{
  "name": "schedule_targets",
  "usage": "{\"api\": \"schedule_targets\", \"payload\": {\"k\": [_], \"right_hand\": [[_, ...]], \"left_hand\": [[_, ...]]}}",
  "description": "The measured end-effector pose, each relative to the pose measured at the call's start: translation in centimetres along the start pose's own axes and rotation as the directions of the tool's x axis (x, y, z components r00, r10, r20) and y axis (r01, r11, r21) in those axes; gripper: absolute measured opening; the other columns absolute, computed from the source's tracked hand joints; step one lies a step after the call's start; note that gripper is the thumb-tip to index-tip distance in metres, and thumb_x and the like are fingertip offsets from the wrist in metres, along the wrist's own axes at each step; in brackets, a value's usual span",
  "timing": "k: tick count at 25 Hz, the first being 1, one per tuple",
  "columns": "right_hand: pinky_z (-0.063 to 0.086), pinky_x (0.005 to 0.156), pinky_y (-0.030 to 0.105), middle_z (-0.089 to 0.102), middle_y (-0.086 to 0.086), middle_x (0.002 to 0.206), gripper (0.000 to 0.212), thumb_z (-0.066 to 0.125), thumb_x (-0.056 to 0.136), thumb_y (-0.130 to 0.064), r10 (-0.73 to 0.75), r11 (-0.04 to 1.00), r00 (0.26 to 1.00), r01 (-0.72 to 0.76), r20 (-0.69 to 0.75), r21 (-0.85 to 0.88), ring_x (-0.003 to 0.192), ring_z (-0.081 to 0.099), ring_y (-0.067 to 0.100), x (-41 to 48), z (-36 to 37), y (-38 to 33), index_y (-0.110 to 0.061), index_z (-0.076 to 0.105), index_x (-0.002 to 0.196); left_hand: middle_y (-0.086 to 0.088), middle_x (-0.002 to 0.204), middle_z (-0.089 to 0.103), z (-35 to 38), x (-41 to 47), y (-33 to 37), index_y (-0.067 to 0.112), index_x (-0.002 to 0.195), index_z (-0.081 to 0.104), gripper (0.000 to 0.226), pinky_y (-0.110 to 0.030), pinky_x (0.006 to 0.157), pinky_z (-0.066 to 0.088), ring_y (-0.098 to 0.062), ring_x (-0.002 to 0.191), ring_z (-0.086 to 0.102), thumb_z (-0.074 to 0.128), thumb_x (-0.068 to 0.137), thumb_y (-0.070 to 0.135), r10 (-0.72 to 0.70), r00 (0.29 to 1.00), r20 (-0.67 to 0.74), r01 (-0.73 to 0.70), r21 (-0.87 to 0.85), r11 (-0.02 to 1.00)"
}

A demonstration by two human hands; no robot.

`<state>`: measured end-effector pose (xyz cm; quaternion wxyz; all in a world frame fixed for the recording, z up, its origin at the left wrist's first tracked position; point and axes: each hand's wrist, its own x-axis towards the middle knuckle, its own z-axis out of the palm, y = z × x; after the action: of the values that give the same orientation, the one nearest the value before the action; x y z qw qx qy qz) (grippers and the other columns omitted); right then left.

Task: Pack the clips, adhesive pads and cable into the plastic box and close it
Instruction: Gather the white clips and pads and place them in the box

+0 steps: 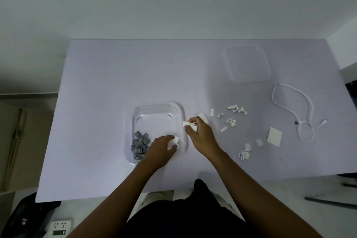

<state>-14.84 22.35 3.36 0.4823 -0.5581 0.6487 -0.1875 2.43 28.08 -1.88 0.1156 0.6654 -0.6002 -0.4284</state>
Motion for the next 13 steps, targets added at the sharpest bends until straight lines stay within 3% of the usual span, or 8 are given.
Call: {"api": "schedule_targets", "payload": {"k": [2,4,5,7,9,13], "right_hand": [[0.048,0.064,0.022,0.064,-0.002,0.090,0.018,0.060,0.094,-0.030,-0.032,0.997,0.998,0.036,0.055,-0.073,0.072,0.060,0.007,0.2,1.4,-1.0,-0.019,0.056,0.108],[0.051,0.067,0.029,0.066,0.003,0.098,0.022,0.056,0.095,-0.034,-0.060,0.977,0.987,0.089,0.152,-0.194,0.077,0.064,0.015,0.7,3.1,-1.7,-0.020,0.056,0.111],[0.051,0.068,0.031,0.066,0.005,0.102,0.026,0.055,0.095,-0.034,-0.064,0.956,0.975,0.121,0.214,-0.266,0.081,0.065,0.019,1.0,4.2,-1.8,-0.017,0.056,0.114],[0.051,0.074,0.035,0.063,0.011,0.109,0.031,0.053,0.094,-0.031,-0.037,0.898,0.941,0.178,0.335,-0.403,0.090,0.064,0.027,1.4,6.5,-1.6,-0.010,0.055,0.117],[0.052,0.080,0.042,0.059,0.015,0.113,0.028,0.051,0.093,-0.025,0.015,0.830,0.915,0.214,0.403,-0.516,0.094,0.061,0.033,1.8,8.4,-0.8,-0.006,0.053,0.113],[0.050,0.078,0.043,0.051,0.020,0.115,0.022,0.049,0.092,-0.009,0.022,0.691,0.915,0.278,0.403,-0.667,0.101,0.056,0.038,2.1,10.1,0.9,-0.001,0.049,0.112]], "left_hand": [[-0.010,0.121,0.064,-1.7,-1.3,-0.3,0.013,0.119,0.062,0.030,-0.040,0.098,0.048,-0.023,0.110,0.058,0.058,0.094,0.028,0.042,0.945,-0.323,-0.043,0.005,0.999],[-0.012,0.122,0.058,-3.6,-2.2,-1.4,0.013,0.119,0.058,0.030,-0.045,0.095,0.047,-0.028,0.112,0.051,0.059,0.092,0.026,-0.002,0.809,-0.588,0.048,0.063,0.997],[-0.014,0.126,0.054,-4.3,-2.5,-2.2,0.012,0.123,0.054,0.035,-0.046,0.094,0.044,-0.030,0.116,0.048,0.059,0.092,0.028,-0.065,0.756,-0.651,0.127,0.048,0.991],[-0.018,0.135,0.047,-5.0,-2.6,-4.0,0.012,0.136,0.043,0.049,-0.050,0.096,0.042,-0.034,0.122,0.044,0.055,0.095,0.037,-0.258,0.724,-0.639,0.269,-0.082,0.960],[-0.021,0.135,0.046,-4.8,-2.4,-5.4,0.012,0.140,0.037,0.050,-0.049,0.094,0.044,-0.038,0.121,0.048,0.041,0.100,0.042,-0.407,0.739,-0.537,0.338,-0.227,0.913],[-0.015,0.108,0.060,-4.0,-2.2,-6.4,0.010,0.119,0.050,0.045,-0.042,0.083,0.044,-0.033,0.099,0.057,0.019,0.104,0.040,-0.403,0.766,-0.501,0.278,-0.307,0.910]]}}
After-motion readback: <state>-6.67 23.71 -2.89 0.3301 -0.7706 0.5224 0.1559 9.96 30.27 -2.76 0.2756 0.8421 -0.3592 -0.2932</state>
